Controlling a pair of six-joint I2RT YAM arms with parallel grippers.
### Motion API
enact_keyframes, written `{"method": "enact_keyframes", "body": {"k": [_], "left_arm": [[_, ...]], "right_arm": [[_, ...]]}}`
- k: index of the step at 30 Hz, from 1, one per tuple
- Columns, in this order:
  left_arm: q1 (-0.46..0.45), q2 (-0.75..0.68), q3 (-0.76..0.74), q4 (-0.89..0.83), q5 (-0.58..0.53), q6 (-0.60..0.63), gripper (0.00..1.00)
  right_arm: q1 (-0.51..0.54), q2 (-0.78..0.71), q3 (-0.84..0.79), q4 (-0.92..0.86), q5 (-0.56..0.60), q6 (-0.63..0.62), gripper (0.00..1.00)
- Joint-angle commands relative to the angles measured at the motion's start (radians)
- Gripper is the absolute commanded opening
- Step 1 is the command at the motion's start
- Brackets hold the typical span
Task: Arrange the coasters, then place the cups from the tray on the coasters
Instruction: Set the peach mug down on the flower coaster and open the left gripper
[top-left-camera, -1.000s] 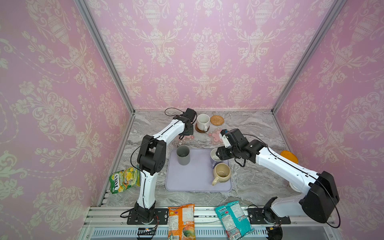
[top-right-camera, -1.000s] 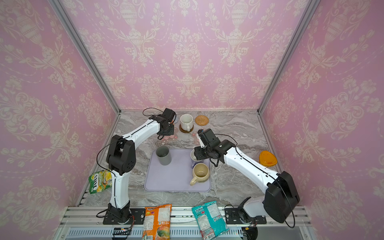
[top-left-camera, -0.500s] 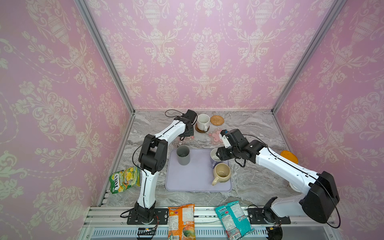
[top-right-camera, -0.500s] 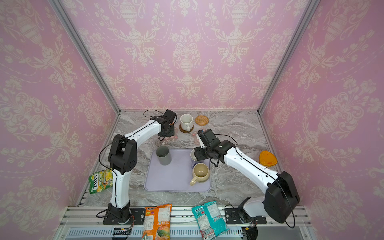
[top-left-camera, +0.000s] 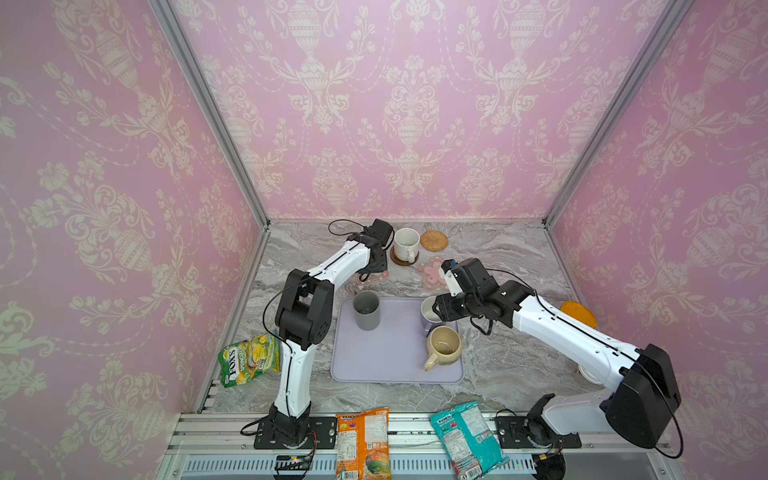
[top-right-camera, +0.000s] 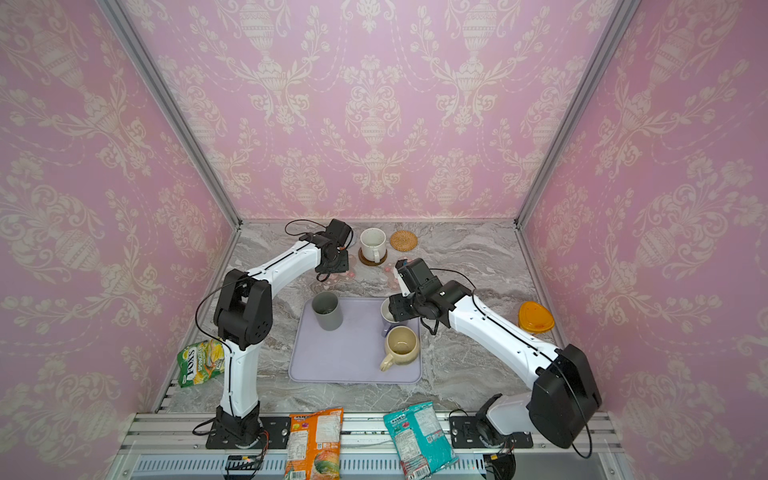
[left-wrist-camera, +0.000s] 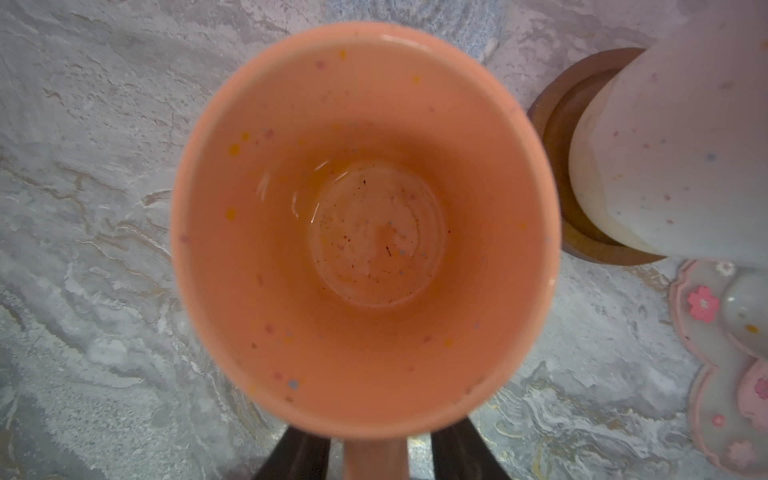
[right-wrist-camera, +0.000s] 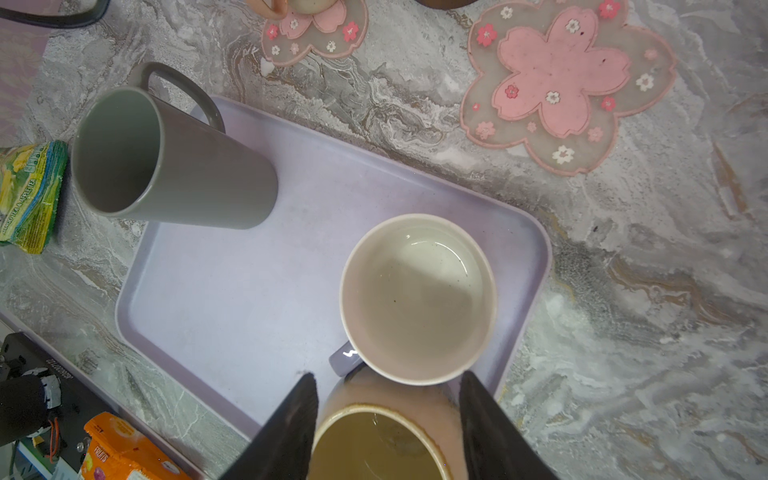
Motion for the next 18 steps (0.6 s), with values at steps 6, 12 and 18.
{"method": "enact_keyframes", "body": {"k": [6, 12, 18], "left_arm": [[-0.013, -0.284, -0.111, -0.032, -0.096, 0.04, 0.43], [-0.031, -0.429, -0.175, -0.124, -0.174, 0.095, 0.43], [-0.03, -0.638, -0.379, -0.092, -0.187, 0.084, 0.43]], "right_arm": [[-0.005, -0.041, 0.018, -0.038, 0.021, -0.022, 0.56], [-0.005, -0.041, 0.031, -0.035, 0.022, -0.014, 0.57], [-0.001, -0.038, 0.044, -0.015, -0.023, 0.029, 0.55]]}}
